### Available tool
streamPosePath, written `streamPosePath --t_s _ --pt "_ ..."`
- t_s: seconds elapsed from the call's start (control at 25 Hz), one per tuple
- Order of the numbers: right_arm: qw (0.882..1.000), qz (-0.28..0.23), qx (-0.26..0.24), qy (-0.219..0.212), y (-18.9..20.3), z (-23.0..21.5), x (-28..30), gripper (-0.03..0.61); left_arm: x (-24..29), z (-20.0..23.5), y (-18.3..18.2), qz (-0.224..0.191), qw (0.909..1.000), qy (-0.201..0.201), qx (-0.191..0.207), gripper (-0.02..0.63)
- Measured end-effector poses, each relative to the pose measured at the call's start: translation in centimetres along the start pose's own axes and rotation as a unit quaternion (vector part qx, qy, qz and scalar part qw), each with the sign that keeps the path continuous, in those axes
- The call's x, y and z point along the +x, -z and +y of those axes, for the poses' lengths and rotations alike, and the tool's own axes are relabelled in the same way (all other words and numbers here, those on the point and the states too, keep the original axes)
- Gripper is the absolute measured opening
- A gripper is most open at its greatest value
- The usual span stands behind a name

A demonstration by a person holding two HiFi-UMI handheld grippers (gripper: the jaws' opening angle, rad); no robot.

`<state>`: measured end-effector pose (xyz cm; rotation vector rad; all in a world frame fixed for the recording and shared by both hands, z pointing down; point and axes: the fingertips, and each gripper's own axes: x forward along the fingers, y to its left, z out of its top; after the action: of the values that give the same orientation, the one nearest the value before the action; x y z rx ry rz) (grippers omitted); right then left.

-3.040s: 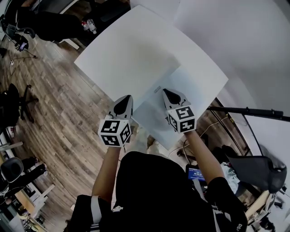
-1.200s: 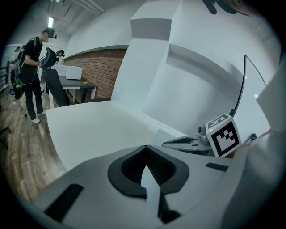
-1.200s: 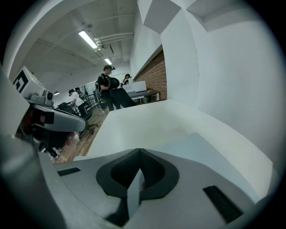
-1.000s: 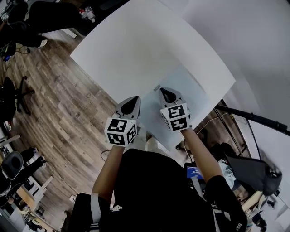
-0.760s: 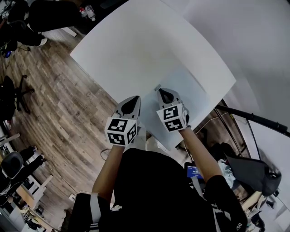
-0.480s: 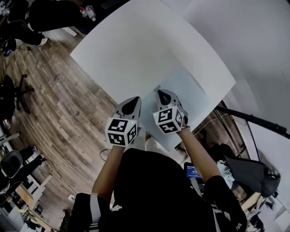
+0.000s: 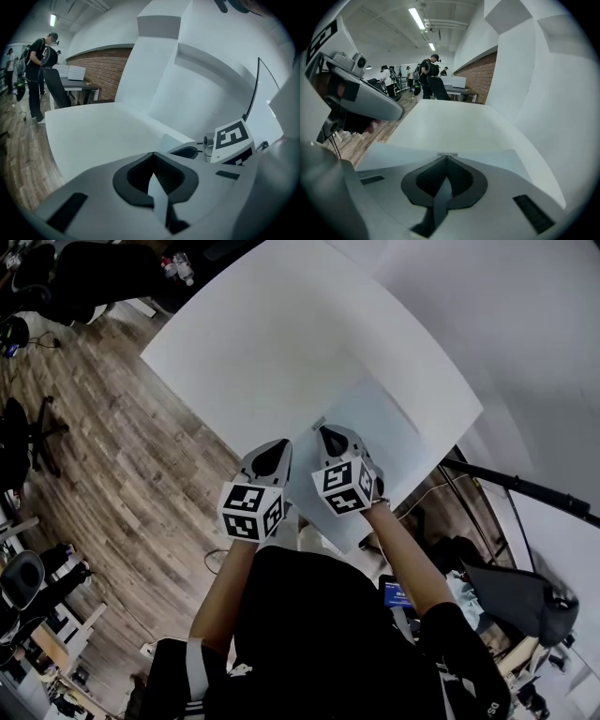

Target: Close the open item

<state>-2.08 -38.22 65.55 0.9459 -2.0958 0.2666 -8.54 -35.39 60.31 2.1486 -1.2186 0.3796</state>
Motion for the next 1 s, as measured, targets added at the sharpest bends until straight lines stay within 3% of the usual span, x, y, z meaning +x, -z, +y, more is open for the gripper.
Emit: streamPosePath --t_s 0.36,1.0 --pt "1.0 0.002 -0.026 -0.016 -0.2 0.2 -0.7 0.037 -0.7 -1.1 -1.3 -0.014 0.9998 0.002 0.014 0.011" --pt "0.996 -0.056 0.058 -0.033 -1.4 0.1 -6.1 0.037 -4.1 -3.9 -2.7 -0.046 0.9982 -0.005 0.038 0.011"
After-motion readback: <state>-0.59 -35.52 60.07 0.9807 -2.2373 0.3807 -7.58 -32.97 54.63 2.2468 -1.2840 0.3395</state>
